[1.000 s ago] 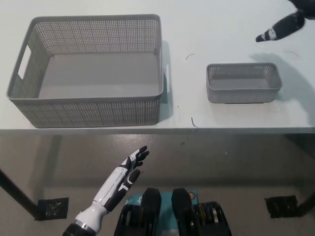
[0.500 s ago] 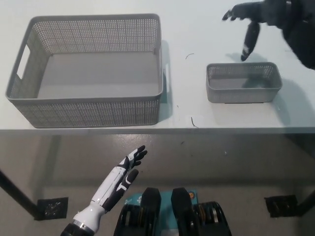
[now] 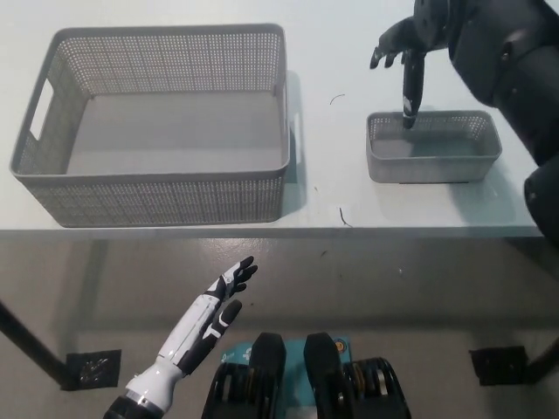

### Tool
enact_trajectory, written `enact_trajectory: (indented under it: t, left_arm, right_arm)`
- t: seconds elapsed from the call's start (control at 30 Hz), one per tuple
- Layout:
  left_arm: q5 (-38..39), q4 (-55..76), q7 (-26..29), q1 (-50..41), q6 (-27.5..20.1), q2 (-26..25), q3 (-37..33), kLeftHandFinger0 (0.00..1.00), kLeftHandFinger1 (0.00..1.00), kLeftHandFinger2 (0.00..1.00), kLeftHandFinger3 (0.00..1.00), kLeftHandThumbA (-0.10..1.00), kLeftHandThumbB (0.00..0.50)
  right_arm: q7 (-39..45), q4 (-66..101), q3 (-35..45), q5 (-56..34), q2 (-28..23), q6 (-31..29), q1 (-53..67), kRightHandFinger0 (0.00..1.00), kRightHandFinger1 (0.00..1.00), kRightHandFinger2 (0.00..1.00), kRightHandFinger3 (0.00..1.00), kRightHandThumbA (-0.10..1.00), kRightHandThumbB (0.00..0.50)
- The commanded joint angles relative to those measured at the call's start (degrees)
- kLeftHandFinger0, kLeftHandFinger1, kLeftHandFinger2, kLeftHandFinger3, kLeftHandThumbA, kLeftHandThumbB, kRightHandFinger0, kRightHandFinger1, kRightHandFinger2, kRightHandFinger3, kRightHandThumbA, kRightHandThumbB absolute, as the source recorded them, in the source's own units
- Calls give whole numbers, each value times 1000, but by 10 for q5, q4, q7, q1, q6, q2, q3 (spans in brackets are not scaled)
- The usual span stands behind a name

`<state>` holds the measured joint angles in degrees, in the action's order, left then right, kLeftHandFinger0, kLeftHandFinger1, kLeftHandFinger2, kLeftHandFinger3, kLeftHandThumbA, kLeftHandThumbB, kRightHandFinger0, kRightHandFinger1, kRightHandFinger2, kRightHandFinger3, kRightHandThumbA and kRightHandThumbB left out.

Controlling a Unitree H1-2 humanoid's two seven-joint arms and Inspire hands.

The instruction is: Use the right hand to pick up a small rectangular container and put it into a bigger container on the left side

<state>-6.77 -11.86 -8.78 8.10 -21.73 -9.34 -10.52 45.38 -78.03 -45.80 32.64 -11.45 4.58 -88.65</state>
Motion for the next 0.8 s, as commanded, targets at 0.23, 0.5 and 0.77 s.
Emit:
enact_trajectory:
  t: [0.23,0.5,0.77]
  left_arm:
    - [-9,24,-6,3,-12,-9,1,1000,1000,1000,1000,1000,398]
    - [-19,24,-2,3,-14,-7,1,1000,1000,1000,1000,1000,402]
    - [-15,21,-3,4,-16,-6,2,1000,1000,1000,1000,1000,411]
  right_arm:
    - [-48,-25,-11,46,1,-13,-4,1000,1000,1000,1000,1000,431]
    - [-51,-33,-1,43,-12,-37,30,1000,1000,1000,1000,1000,393]
    - [-87,-42,-6,56,-11,-30,65,1000,1000,1000,1000,1000,414]
